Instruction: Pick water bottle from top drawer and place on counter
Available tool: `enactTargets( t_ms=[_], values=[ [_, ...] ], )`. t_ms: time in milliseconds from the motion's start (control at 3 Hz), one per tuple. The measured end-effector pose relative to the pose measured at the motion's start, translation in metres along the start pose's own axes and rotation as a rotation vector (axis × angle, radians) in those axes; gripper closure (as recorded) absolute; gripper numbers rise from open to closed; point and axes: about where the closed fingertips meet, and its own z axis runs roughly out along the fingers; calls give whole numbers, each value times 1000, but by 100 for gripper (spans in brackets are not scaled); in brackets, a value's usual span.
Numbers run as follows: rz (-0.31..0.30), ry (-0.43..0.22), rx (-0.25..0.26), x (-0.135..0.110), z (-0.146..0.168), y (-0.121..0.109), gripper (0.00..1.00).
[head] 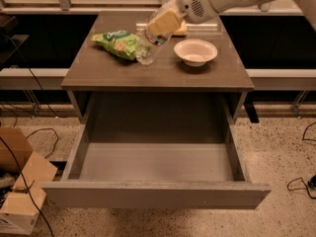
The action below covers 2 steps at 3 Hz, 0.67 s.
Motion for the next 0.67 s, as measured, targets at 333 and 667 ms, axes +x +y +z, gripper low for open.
enactTargets(
  t_ms=[333,667],
  values=[
    [32,25,-3,22,33,2,100],
    [-3,67,39,41,65,-11,97]
  ],
)
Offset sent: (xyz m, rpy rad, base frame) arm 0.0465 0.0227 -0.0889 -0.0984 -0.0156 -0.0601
